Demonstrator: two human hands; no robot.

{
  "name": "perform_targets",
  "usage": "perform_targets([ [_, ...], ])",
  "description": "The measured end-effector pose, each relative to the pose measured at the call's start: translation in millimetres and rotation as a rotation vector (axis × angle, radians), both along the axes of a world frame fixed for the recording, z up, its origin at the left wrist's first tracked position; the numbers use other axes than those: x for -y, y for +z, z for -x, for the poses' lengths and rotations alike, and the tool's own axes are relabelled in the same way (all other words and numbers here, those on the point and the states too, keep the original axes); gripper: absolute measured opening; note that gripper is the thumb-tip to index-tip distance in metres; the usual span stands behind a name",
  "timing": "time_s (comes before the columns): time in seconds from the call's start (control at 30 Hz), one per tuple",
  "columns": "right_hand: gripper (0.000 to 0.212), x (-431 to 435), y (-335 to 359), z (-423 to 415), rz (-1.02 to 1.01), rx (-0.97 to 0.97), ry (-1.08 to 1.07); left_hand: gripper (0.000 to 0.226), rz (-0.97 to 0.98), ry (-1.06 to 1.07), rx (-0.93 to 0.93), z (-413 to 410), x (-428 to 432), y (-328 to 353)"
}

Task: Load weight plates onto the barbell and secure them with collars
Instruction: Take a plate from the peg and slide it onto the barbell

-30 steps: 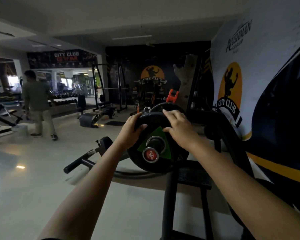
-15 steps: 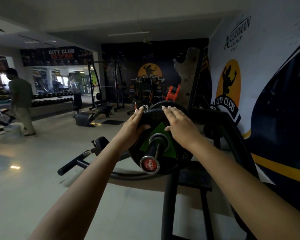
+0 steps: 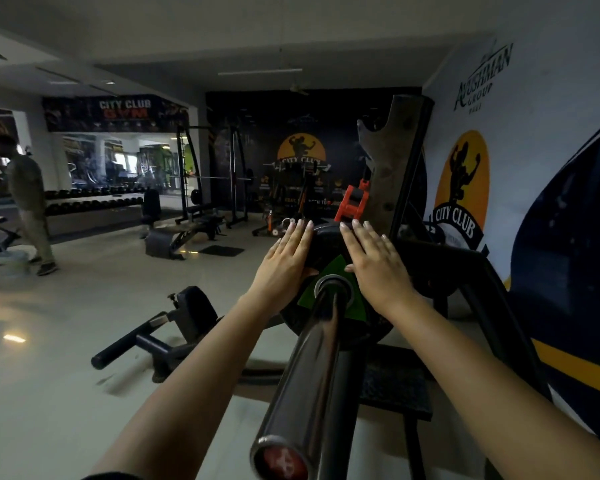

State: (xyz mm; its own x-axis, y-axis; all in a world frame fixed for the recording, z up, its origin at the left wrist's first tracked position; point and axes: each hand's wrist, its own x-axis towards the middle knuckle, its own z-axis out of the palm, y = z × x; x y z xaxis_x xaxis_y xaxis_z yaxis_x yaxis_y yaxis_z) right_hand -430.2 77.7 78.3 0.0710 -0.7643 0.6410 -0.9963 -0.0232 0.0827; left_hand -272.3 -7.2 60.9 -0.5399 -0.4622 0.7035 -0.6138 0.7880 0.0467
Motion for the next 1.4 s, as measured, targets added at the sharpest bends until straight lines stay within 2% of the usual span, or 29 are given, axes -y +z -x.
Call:
perform_targets([
  [0.27,0.067,13,-3,8,-0.003,-0.078,-0.035,0.072,0.078,0.027,0.065,3,24,-3],
  [0.53,0.066,-39,5,-33,0.067,-0.088,-0.105,0.063,0.124,-0.030,0.018,-23,-22,8],
  [0.8,0.056,-150,6,-125,0.213,-0.127,-0.109,0.063,0.192,-0.145,-0.043,-118,-119,5],
  [1.03,0.056,-221,-8,-215,0.214,-0.135,-0.091,0.063,0.185,-0.135,-0.058,-210,-187,-8],
  [1.2,0.055,-233,-26,-265,0.187,-0.120,-0.063,0.061,0.173,-0.096,-0.061,-268,-211,-25],
  [1.4,0.054,-197,-48,-314,0.140,-0.073,0.022,0.062,0.120,-0.015,-0.024,-321,-196,-45],
])
